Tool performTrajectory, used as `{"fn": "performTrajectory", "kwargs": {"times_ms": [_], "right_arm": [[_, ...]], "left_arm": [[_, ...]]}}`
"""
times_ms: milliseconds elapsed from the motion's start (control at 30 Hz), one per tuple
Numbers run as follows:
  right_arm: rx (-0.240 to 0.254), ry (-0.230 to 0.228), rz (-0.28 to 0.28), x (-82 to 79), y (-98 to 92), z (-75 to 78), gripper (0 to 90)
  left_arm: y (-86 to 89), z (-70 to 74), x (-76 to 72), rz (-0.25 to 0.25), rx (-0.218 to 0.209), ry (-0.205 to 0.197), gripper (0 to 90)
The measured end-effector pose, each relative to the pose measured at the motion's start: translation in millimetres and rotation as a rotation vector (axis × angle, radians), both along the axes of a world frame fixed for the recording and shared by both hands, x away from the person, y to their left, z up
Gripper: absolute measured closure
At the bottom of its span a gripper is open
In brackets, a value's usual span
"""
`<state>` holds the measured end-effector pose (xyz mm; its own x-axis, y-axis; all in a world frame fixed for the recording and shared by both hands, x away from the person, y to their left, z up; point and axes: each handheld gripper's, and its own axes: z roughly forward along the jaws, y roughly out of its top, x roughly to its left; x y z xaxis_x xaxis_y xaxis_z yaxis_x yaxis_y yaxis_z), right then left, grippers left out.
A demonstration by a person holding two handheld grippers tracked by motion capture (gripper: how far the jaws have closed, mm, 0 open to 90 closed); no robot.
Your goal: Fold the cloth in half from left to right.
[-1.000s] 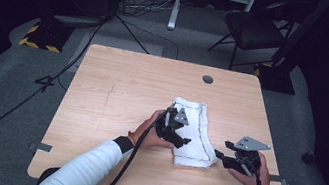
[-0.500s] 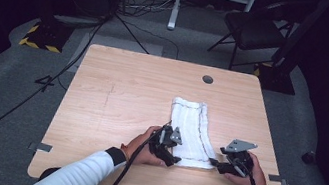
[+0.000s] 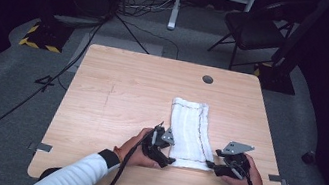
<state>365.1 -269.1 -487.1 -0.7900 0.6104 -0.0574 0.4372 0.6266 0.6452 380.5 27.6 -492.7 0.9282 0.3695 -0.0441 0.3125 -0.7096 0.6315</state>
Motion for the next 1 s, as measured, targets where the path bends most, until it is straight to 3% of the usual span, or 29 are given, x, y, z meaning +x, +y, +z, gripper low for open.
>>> {"fn": "performTrajectory", "kwargs": {"times_ms": [367,433,533,667,800,1000], "right_arm": [[-0.003,0.019,0.059,-8.9,15.2,0.5,37.5],[-0.004,0.024,0.073,-9.8,17.7,1.6,36.8],[-0.002,0.010,0.070,-8.5,17.9,5.5,36.7],[0.032,-0.023,0.025,1.0,12.6,16.6,38.0],[0.046,-0.068,-0.021,20.1,10.1,27.6,38.5],[0.050,-0.085,-0.067,53.5,15.6,34.0,38.6]], "left_arm": [[18.7,0.0,-18.5,0.018,0.000,-0.001,25.7],[21.3,2.2,-20.2,0.019,0.017,-0.016,25.2],[27.4,7.6,-18.4,0.025,0.002,-0.018,23.0],[33.5,17.6,-5.9,0.057,-0.041,-0.021,22.9],[32.6,26.3,12.2,0.094,-0.043,-0.043,22.0],[24.1,34.2,43.9,0.148,-0.064,-0.064,20.9]]}}
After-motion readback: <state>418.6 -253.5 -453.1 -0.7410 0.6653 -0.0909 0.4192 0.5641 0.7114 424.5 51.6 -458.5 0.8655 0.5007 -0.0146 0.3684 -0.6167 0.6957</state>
